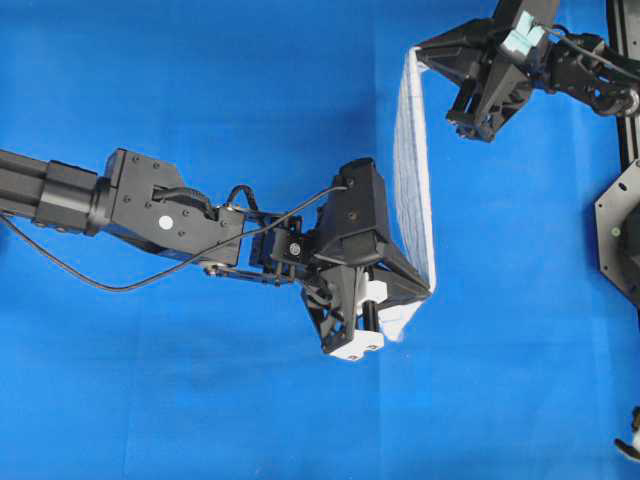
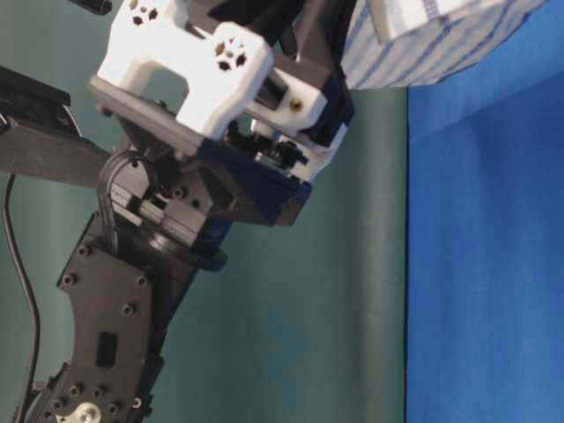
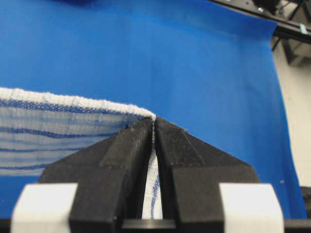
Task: Fold the blue towel.
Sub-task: 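Lift the towel and rotate it to lie vertically on the table, then release the towel and pull both grippers back, then move both grippers to the towel's top corners and grasp them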
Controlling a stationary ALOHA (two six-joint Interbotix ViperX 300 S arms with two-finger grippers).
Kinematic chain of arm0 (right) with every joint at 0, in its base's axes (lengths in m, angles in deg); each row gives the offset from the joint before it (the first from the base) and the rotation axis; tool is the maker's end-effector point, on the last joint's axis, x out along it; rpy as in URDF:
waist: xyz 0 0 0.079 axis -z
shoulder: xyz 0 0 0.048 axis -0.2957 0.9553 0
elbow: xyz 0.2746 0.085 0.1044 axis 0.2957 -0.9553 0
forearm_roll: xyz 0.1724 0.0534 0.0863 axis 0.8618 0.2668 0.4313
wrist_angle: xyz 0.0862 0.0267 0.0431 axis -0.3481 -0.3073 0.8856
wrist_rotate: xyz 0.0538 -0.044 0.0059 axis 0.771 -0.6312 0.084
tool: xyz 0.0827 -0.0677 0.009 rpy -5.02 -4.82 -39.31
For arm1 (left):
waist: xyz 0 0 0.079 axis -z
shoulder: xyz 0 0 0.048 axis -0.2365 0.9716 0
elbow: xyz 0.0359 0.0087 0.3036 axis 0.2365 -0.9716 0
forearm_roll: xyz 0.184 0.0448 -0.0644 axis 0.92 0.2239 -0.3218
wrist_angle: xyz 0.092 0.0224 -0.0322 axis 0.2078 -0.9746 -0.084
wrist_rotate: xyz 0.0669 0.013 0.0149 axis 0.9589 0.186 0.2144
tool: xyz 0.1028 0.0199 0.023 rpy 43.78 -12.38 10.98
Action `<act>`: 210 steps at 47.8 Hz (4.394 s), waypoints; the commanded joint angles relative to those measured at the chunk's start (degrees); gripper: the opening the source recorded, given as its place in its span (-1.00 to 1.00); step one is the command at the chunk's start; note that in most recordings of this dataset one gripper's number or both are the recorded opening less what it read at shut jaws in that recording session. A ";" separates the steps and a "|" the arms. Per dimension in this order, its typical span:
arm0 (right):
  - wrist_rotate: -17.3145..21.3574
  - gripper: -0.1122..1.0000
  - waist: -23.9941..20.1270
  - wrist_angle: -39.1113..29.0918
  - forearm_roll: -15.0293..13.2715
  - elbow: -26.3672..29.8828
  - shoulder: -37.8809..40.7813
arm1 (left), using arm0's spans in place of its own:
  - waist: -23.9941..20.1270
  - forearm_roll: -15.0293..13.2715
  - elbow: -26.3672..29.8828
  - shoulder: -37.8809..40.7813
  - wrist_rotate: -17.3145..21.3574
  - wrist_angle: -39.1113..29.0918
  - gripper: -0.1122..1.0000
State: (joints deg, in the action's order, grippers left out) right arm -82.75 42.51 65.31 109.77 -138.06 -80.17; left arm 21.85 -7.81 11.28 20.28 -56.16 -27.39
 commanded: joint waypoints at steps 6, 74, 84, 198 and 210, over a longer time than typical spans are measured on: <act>-0.18 -0.74 0.62 0.26 -0.09 1.93 0.18 | 1.05 0.00 0.97 -0.53 -0.09 2.29 -0.75; -2.46 -0.68 -0.79 -8.35 -0.35 24.43 27.95 | 4.75 -2.20 -22.41 -8.09 -15.47 14.94 0.38; -3.25 0.31 -0.97 -8.17 -2.46 25.40 28.39 | 4.75 -2.20 -22.24 -8.09 -15.56 14.77 0.41; -0.44 0.87 3.78 3.69 -2.81 8.88 19.25 | -33.13 -1.14 -25.84 -8.35 24.70 16.08 0.40; -0.18 0.87 4.66 7.73 -2.11 10.20 24.96 | -35.51 -1.14 -25.14 -1.32 24.70 22.06 0.40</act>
State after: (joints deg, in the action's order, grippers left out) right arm -83.02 46.82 71.37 107.22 -129.19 -55.65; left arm -12.95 -9.04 -15.00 18.52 -31.55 -7.36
